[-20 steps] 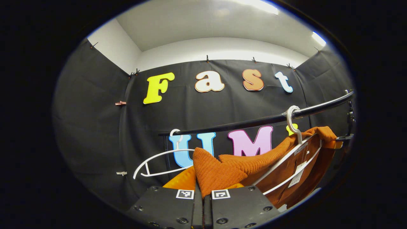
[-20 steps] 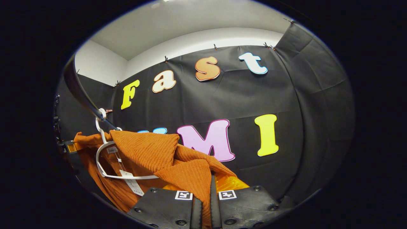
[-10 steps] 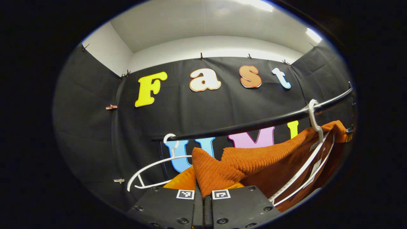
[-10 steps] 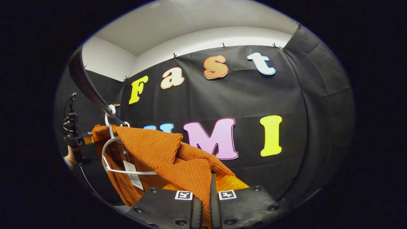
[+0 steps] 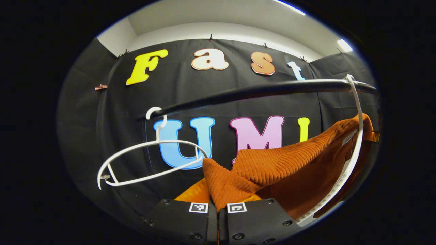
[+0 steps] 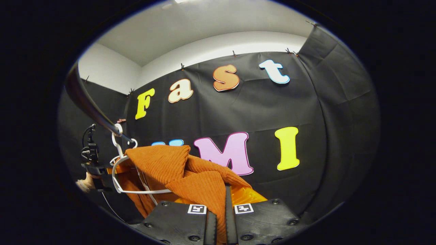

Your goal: Grasp the clothes on the hanger with both hands and then place them into the laundry hamper below.

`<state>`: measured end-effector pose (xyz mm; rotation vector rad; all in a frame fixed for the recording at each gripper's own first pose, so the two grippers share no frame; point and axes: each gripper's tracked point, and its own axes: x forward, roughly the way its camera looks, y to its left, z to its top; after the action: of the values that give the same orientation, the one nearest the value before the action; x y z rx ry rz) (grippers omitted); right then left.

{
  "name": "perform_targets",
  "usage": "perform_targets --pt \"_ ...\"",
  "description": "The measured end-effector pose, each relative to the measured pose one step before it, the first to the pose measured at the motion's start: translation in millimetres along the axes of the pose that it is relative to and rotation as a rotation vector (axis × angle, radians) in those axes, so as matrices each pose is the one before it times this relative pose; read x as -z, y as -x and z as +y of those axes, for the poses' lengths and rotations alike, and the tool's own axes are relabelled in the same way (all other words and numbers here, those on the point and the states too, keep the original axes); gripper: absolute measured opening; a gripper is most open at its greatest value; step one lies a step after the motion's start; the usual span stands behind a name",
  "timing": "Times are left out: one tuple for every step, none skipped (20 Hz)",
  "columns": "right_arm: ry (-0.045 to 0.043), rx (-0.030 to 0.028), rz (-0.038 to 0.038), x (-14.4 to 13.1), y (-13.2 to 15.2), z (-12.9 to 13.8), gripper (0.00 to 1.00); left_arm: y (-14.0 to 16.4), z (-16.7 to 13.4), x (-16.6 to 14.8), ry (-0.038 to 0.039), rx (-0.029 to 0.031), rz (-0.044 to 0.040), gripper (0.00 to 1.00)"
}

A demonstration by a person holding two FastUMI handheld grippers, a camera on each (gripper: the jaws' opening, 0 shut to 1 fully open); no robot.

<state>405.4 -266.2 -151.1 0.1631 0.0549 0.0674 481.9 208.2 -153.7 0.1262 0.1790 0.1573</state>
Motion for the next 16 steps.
perform_targets --pt "0.01201 0.00661 0.00537 2.75 0.68 -0.67 0.15 0.62 -2.90 7.69 0.00094 0.01198 0.00965 0.06" --pt "-0.01318 -0.00297 0.00387 0.68 0.36 0.56 0.10 1.01 -2.39 10.29 0.01252 0.01830 0.00847 0.06" --pt "-0.02997 -0.00629 0.00720 2.84 -0.02 0.77 0.10 2.52 -3.78 8.87 0.02198 0.02486 0.01219 0.06" --pt "-0.02442 -0.00973 0.00330 2.10 -1.43 0.85 0.15 4.34 -2.26 7.25 0.02257 0.02259 0.00633 0.07" --pt "-0.01653 -0.01137 0.00234 1.30 -4.90 -0.36 0.15 4.44 -1.61 5.47 0.02404 0.01769 -0.00113 0.06" --pt "-0.02736 -0.01683 0.00813 2.58 -5.39 -0.25 0.15 4.07 -0.32 3.76 0.02632 0.01039 0.00135 0.06" --pt "-0.04804 -0.01819 0.00884 0.56 -6.66 0.82 0.11 4.33 0.35 2.41 0.02723 0.00794 -0.00424 0.06" --pt "-0.05144 -0.01605 -0.00162 -3.39 -6.03 -0.22 0.15 4.62 -0.65 3.80 0.02133 0.00643 -0.00640 0.06" --pt "-0.04314 -0.00910 0.00321 -2.82 -5.57 -2.15 0.15 4.97 -3.72 2.95 0.01093 0.00625 -0.00588 0.06" --pt "-0.02716 -0.00785 -0.00010 -2.16 -4.67 -1.27 0.15 5.56 -6.54 3.76 0.00146 0.00571 -0.00491 0.06" --pt "-0.00701 -0.00943 0.01083 2.06 -1.83 0.16 0.10 5.49 -4.34 6.99 0.00088 -0.02027 0.00726 0.06" --pt "0.00582 -0.00162 0.00445 2.68 3.71 -1.10 0.15 7.11 -0.12 8.06 -0.00219 -0.03034 -0.00077 0.05" --pt "-0.00581 0.00316 -0.01490 -1.61 4.14 -2.37 0.15 10.79 -4.50 1.75 0.00040 -0.02515 -0.01866 0.06" --pt "-0.02538 -0.00442 -0.01889 -2.81 2.46 0.48 0.15 9.30 -4.60 1.24 0.00382 -0.03282 -0.02085 0.06" --pt "-0.03831 -0.01330 -0.01638 -1.51 2.16 3.23 0.15 7.14 -1.02 0.22 0.00139 -0.03253 -0.01122 0.06" --pt "-0.02508 -0.01388 -0.01340 -0.90 0.55 4.67 0.15 4.36 -1.32 2.92 0.00446 -0.03360 0.00642 0.06"
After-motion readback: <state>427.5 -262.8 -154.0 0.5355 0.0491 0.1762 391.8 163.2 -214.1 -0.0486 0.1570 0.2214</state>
